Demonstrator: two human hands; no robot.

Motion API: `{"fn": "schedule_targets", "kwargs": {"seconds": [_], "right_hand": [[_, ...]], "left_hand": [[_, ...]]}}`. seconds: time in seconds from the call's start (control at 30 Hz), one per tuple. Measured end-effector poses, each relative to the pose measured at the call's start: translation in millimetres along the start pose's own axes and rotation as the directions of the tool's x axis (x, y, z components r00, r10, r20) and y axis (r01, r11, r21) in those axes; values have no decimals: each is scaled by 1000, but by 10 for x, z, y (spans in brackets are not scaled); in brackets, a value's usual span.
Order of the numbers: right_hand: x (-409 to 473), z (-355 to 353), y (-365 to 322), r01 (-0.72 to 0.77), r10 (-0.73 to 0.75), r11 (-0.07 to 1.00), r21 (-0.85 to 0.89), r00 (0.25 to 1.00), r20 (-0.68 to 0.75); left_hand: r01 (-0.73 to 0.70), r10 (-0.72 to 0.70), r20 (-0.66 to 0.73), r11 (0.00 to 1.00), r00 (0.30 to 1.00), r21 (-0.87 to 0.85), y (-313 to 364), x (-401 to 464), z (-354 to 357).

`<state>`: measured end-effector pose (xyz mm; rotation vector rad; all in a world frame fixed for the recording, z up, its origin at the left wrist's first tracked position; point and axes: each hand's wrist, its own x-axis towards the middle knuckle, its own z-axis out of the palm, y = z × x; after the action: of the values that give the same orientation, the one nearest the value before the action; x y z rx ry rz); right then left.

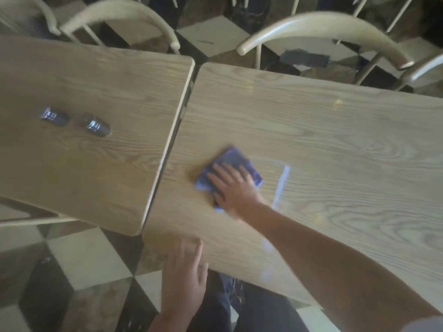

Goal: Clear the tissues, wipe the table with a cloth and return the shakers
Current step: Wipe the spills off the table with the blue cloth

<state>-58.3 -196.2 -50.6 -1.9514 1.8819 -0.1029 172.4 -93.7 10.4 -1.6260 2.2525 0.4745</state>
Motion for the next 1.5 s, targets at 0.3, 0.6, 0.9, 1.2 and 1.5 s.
{"fn": "schedule_targets", "kwargs": {"seconds": [0.3,0.6,0.9,1.2,1.5], "right_hand": [[-1648,-222,1395,-834,919,393,387,348,-185],[-2490,231,608,-855,999,31,517,8,-47],[-987,-24,504,-821,984,165,546,103,-143],[104,344,-1034,-34,37,993,110,999,-23],[-363,324,-757,-14,20,996,88,998,-63]], "left_hand": [[55,-55,3,994,998,91,332,117,27],[47,-46,-13,995,999,89,199,136,174],[-34,38,-67,998,997,58,149,20,245],[-133,139,-70,987,988,87,10,-142,238],[-196,193,52,979,980,54,-145,-243,222]]}}
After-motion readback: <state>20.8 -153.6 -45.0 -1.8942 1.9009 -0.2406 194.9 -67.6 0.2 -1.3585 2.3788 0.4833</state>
